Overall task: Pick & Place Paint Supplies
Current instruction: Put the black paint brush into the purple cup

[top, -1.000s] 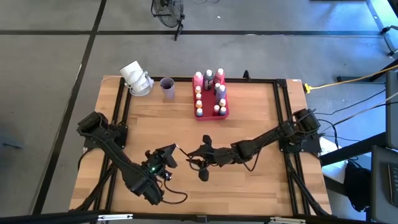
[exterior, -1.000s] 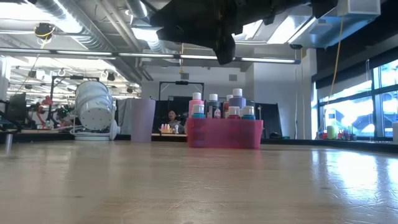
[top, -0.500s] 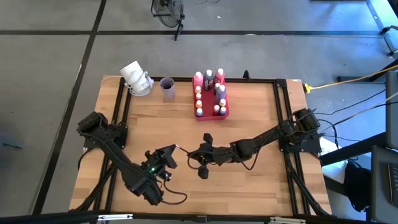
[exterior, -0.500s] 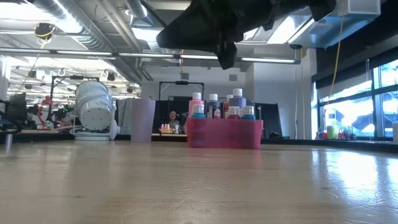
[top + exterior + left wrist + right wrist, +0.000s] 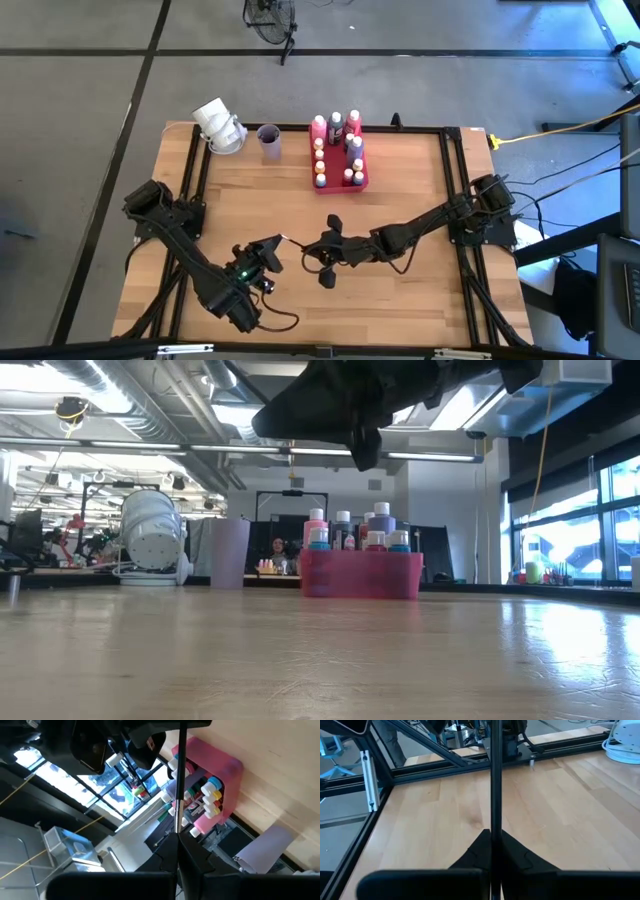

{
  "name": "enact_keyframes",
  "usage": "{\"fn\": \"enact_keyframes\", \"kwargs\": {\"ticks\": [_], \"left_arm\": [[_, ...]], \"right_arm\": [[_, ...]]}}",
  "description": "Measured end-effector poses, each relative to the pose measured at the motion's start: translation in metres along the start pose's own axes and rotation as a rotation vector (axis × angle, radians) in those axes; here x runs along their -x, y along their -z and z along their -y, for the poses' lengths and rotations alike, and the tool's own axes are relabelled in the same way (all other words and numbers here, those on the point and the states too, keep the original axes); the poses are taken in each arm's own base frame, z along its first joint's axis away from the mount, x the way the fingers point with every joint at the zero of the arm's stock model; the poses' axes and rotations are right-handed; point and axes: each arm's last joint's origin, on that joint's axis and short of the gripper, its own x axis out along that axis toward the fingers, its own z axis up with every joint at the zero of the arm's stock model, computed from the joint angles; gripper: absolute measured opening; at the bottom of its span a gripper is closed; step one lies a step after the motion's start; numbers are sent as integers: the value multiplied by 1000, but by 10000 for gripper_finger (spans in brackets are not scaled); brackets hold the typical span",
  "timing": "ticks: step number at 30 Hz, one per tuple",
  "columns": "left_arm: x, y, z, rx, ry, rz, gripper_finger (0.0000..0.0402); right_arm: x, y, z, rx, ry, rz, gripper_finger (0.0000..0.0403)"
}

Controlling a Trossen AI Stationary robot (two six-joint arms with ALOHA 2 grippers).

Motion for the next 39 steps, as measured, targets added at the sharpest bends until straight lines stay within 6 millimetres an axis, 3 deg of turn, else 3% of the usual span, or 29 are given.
{"fn": "enact_keyframes", "kwargs": {"ticks": [7,17,23,27,31,39], "left_arm": [[11,0,-9,87,24,54,12],[18,4,-22,269,28,80,93],[32,31,-19,681,49,95,131],[38,65,-6,975,29,126,139],[34,92,22,1231,-30,163,141],[23,115,79,1540,-248,322,141]], "right_arm": [[0,0,0,1,-2,0,15],[1,0,-1,-1,33,13,15],[11,0,-16,31,138,92,15],[22,-4,-25,65,242,149,15],[32,-12,-36,105,269,239,15],[37,-22,-43,101,222,315,15]]}}
